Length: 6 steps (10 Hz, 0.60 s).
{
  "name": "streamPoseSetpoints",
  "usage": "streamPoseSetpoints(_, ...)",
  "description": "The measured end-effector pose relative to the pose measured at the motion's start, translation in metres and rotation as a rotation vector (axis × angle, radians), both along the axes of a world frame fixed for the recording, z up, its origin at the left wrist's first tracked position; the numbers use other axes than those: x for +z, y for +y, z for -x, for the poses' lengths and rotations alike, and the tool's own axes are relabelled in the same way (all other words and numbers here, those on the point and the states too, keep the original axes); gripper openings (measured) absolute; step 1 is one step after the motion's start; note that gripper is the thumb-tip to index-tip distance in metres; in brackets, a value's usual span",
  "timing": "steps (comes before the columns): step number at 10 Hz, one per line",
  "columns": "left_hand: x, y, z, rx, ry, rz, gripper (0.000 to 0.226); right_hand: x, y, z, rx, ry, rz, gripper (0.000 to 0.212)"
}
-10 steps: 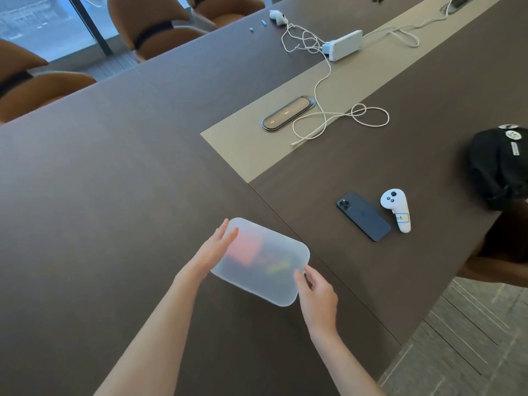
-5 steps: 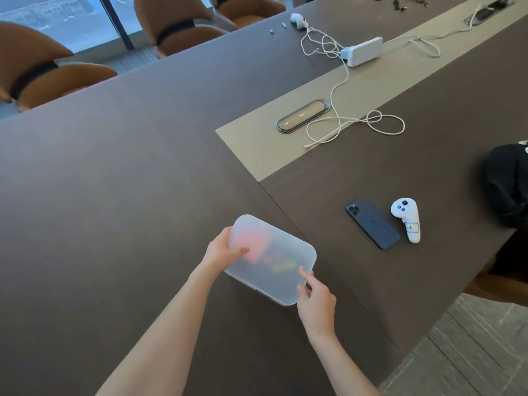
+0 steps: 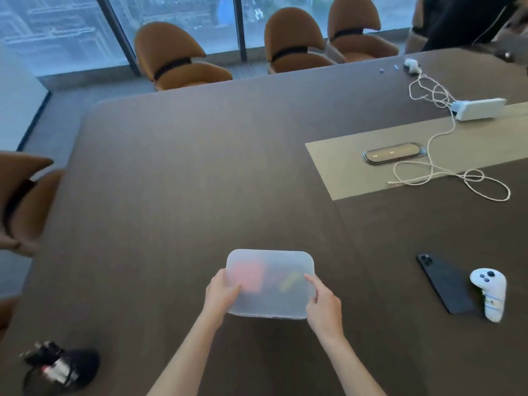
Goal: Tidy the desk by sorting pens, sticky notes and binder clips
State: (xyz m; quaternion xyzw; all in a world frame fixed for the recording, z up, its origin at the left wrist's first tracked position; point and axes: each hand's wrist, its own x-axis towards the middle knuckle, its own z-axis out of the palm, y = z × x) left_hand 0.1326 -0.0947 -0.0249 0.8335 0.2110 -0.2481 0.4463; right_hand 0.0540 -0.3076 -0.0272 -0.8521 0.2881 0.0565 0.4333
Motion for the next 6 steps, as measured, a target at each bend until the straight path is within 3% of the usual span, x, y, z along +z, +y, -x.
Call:
streamPoseSetpoints(1, 0.001, 0.047, 0.023, 0.169, -0.008, 0.018, 0.030, 0.004, 0.036, -0.012, 0.149, 0.006, -0.006, 0.065)
streamPoseSetpoints(3, 0.002, 0.100, 0.050, 0.293, -0.028, 0.000, 0.031, 0.005, 0.085, -0.020, 0.302, 0.031, -0.028, 0.068)
streamPoseSetpoints(5, 0.002, 0.101, 0.061, 0.267, -0.073, 0.031, 0.047, -0.004, 0.090, -0.019, 0.246, 0.081, -0.060, 0.073)
streamPoseSetpoints(6, 0.002, 0.107, 0.064, 0.252, -0.120, 0.020, 0.053, -0.002, 0.088, -0.020, 0.200, 0.103, -0.113, 0.064)
